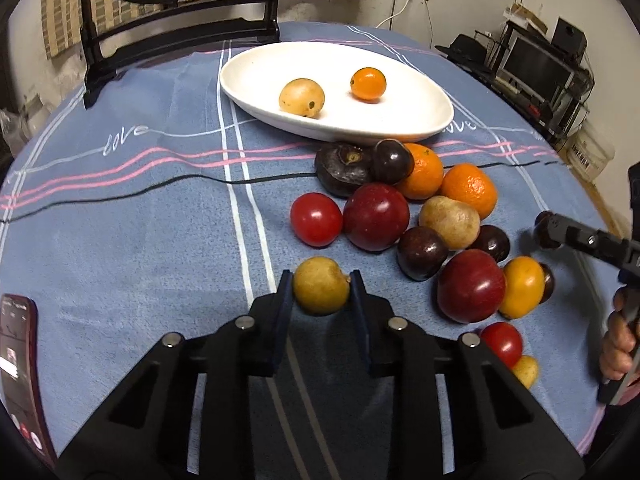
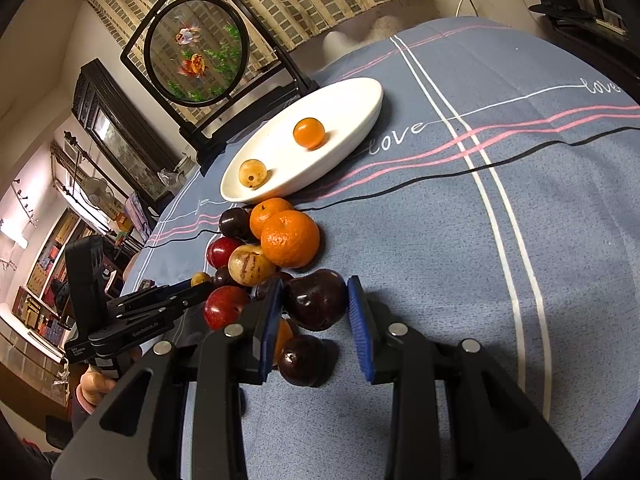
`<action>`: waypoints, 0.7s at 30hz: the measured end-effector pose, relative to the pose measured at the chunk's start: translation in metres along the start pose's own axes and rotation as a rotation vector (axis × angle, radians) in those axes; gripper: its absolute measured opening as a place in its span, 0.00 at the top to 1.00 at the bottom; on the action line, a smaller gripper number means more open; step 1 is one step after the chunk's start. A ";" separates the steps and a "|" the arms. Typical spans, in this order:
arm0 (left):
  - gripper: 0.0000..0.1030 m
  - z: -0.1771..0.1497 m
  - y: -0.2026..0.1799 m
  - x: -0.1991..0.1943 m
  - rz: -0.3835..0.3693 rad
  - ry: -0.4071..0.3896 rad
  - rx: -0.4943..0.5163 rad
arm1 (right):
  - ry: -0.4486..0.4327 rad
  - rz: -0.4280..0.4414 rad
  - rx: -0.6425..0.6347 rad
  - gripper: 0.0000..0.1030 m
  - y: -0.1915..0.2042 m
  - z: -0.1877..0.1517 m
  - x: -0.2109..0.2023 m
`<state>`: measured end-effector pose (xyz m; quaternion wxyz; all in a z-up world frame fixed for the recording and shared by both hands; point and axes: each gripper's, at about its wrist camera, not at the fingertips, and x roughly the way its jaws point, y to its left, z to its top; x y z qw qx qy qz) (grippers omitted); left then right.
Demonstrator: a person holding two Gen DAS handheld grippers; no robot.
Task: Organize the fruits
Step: 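Carry a small yellow fruit with the left tool while the right tool carries a dark plum to the plate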
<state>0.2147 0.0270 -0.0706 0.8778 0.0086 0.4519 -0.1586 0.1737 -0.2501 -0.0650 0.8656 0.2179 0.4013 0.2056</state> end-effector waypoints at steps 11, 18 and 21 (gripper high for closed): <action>0.72 0.021 0.006 -0.023 -0.072 -0.095 -0.078 | -0.029 0.016 -0.067 0.68 0.020 0.026 0.005; 0.72 0.085 0.004 -0.019 -0.060 -0.163 -0.103 | -0.078 -0.023 -0.137 0.68 0.043 0.088 0.045; 0.72 0.115 0.007 -0.006 -0.034 -0.162 -0.103 | -0.076 -0.082 -0.166 0.68 0.043 0.108 0.070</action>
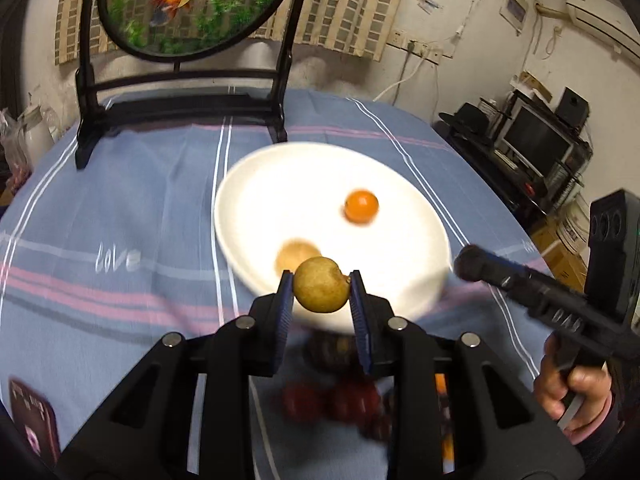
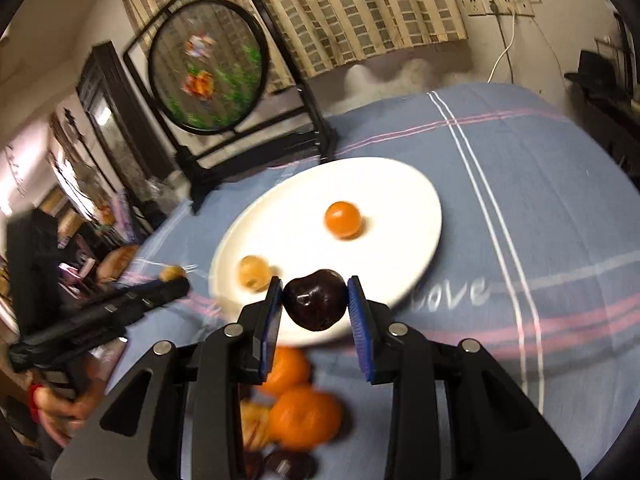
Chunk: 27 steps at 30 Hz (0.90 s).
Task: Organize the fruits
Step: 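Carry a small yellow fruit with the left tool while the right tool carries a dark plum to the plate, then grasp a yellow potato with the left tool while the right tool grasps an orange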
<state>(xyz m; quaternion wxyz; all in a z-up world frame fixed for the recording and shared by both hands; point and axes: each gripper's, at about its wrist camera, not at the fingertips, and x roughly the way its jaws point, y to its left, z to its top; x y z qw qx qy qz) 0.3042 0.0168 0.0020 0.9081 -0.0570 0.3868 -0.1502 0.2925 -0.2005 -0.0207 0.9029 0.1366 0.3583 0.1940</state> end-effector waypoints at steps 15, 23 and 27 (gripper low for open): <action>0.67 0.034 0.026 0.086 0.112 0.126 -0.069 | 0.109 -0.061 -0.054 0.67 -0.015 0.018 0.064; 0.20 0.030 0.010 0.027 0.161 0.008 -0.046 | 0.076 -0.097 -0.090 0.45 -0.001 0.016 0.044; 0.13 0.003 -0.001 -0.013 0.170 -0.030 -0.025 | 0.054 -0.076 -0.101 0.45 0.006 0.008 0.013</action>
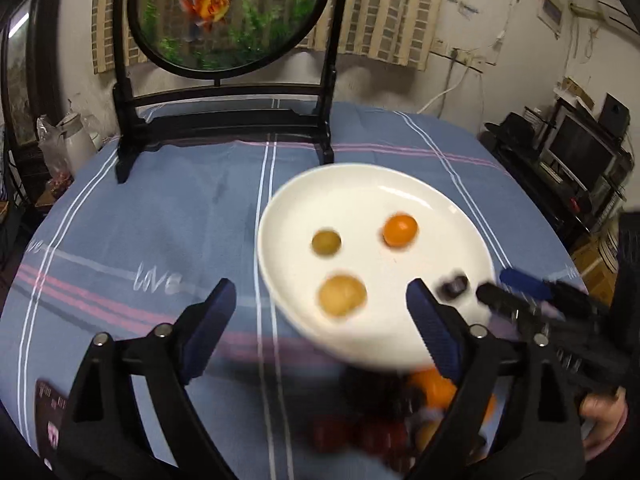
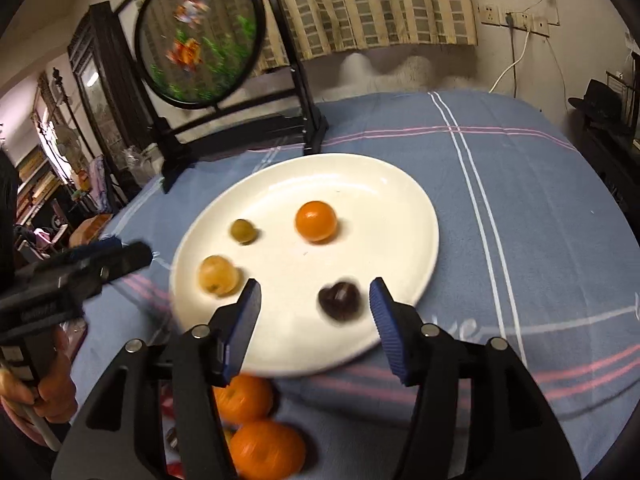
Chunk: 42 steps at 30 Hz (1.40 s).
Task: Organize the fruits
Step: 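Grasp a yellow potato with the left tool while the right tool grasps an orange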
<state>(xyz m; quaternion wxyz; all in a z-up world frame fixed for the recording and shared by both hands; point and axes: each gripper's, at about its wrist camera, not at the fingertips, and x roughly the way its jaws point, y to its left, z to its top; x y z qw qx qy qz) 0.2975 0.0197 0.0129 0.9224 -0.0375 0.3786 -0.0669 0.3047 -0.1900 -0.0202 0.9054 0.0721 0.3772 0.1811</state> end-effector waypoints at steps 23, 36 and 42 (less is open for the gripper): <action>0.07 -0.170 -0.011 -0.097 -0.157 0.005 0.116 | 0.129 -0.036 -0.239 0.45 0.060 -0.133 -0.072; 0.07 -0.169 -0.006 -0.091 -0.181 0.029 0.095 | 0.263 -0.115 -0.531 0.58 0.090 -0.136 -0.044; 0.08 -0.169 -0.006 -0.089 -0.200 0.043 0.090 | 0.202 -0.007 -0.393 0.58 0.070 -0.122 -0.058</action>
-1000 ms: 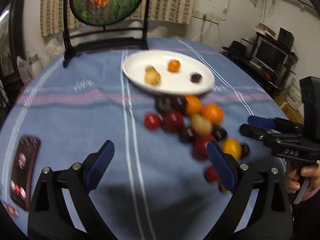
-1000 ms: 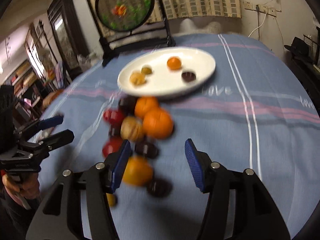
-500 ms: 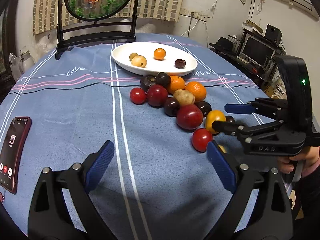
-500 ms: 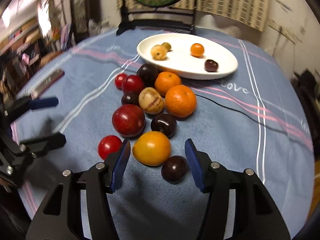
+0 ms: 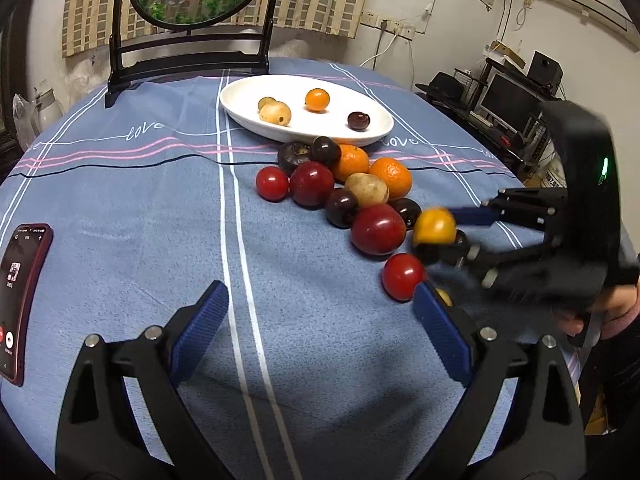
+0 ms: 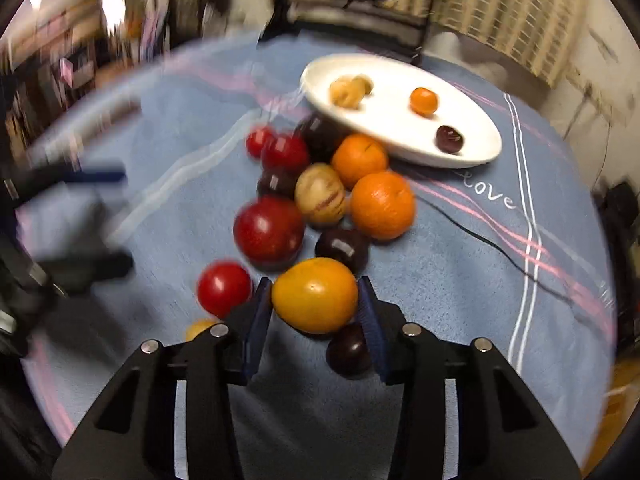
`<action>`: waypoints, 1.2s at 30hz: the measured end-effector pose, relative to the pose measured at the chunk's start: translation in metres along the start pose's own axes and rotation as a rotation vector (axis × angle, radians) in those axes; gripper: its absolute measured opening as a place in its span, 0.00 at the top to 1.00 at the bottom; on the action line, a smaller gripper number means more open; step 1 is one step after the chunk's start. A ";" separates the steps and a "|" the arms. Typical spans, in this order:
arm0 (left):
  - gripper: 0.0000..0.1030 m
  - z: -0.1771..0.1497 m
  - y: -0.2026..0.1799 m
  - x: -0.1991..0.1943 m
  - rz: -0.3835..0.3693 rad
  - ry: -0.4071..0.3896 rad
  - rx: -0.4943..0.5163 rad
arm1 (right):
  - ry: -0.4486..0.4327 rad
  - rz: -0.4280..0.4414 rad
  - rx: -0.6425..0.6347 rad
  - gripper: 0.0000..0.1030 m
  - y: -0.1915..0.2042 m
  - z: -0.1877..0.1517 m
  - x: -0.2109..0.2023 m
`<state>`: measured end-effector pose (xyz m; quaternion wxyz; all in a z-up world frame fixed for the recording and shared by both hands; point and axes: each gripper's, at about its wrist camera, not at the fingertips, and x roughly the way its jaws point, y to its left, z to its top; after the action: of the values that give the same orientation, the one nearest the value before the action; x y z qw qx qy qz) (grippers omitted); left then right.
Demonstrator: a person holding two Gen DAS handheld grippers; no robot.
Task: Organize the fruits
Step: 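Grasp a yellow potato with the left tool while the right tool grasps an orange, then release the yellow potato and orange onto the white plate with both tools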
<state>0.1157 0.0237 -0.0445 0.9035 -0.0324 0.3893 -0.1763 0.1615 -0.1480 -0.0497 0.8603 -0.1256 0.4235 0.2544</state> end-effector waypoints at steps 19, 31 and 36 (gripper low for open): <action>0.62 -0.008 -0.076 0.044 -0.079 0.177 0.043 | -0.230 0.133 0.307 0.58 -0.051 -0.012 -0.025; 0.73 -0.015 -0.078 0.032 -0.058 0.155 0.081 | -0.236 0.138 0.330 0.58 -0.054 -0.017 -0.026; 0.73 0.004 -0.052 0.007 -0.080 0.089 0.032 | -0.219 0.168 0.353 0.58 -0.057 -0.016 -0.021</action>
<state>0.1077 -0.0276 -0.0368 0.8779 -0.0257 0.4248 -0.2196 0.1705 -0.2097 -0.0425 0.8855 0.0911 0.3747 0.2592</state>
